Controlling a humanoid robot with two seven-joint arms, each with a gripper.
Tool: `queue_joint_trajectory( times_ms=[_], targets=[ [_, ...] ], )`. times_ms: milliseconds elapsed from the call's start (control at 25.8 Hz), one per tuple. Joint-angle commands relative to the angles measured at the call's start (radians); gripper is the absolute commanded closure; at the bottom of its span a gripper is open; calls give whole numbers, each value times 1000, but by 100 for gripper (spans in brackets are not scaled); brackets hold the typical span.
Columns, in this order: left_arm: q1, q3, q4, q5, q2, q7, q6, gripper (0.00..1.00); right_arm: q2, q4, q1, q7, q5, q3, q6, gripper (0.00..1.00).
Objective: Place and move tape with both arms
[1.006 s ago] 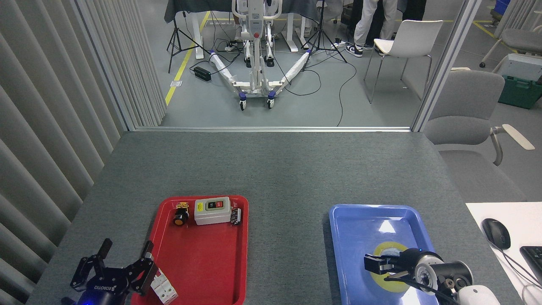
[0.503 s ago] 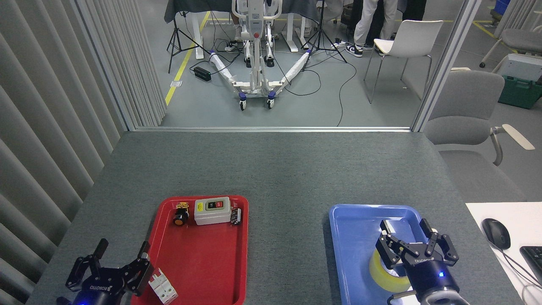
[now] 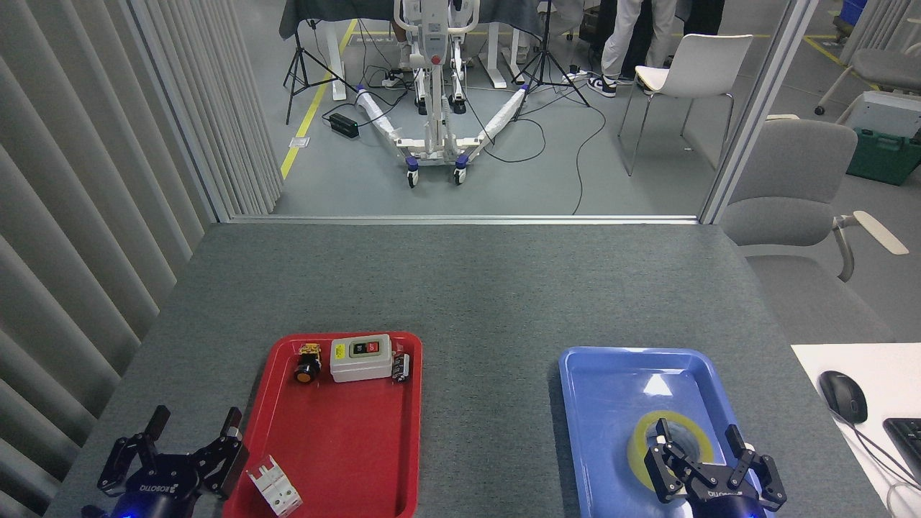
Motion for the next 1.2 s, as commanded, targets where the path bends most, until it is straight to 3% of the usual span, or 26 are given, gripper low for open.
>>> queue_joint_trajectory(
  times_ms=[0, 542, 658, 1161],
  targets=[
    [0, 1, 0, 0, -9, 0, 5, 0, 1, 0, 7, -1, 1, 2, 5, 0],
    [-2, 7, 3, 0, -5, 0, -1, 0, 5, -43, 61, -4, 2, 1, 19, 0],
    [-2, 5, 5, 0, -6, 0, 1, 0, 10, -46, 61, -61, 2, 5, 8, 0],
    [-9, 4, 56, 2, -14, 0, -1, 0, 42, -75, 96, -102, 45, 11, 2, 0]
  ],
)
